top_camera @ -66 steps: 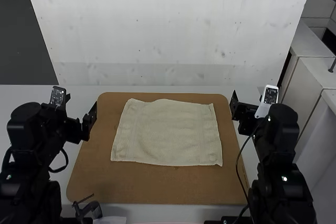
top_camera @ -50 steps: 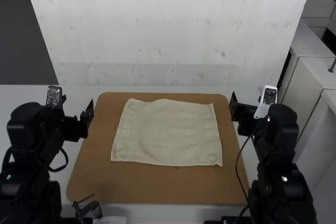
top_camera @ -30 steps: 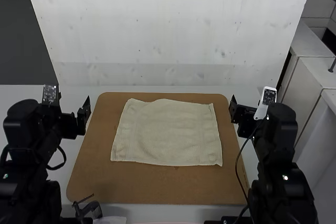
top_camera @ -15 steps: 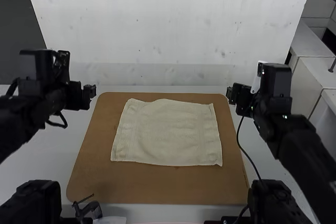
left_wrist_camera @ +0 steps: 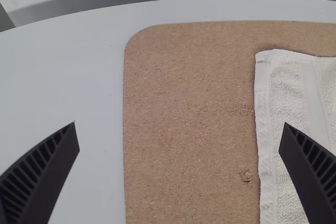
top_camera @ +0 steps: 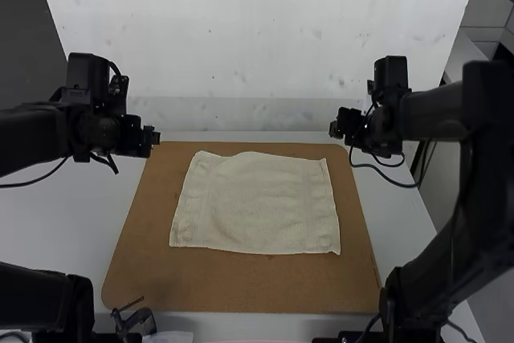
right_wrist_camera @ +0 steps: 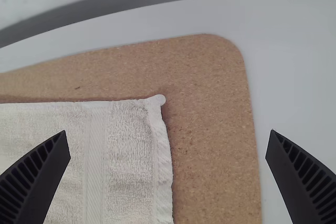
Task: Fold the towel.
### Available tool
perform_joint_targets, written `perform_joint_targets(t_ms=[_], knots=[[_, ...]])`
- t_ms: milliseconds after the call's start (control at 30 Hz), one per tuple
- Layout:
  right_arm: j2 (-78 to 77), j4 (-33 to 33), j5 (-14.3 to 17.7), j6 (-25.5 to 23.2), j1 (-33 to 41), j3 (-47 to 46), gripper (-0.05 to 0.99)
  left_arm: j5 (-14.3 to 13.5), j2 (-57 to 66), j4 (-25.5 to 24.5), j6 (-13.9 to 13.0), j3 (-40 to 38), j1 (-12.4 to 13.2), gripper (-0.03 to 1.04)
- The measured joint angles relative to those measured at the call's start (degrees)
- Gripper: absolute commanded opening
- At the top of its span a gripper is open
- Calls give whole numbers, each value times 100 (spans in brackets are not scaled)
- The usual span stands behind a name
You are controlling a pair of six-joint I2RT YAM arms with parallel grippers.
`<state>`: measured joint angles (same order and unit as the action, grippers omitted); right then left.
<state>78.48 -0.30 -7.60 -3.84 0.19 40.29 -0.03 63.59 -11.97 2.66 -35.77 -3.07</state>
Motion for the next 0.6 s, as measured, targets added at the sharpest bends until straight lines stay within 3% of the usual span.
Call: perform_joint_targets(t_ms=[400, 600], knots=[[2087, 258, -44, 96, 81, 892, 96, -70, 203, 98, 90, -92, -197, 98], [2708, 365, 212, 111, 450, 1064, 96, -127, 203, 155, 129, -92, -208, 98]])
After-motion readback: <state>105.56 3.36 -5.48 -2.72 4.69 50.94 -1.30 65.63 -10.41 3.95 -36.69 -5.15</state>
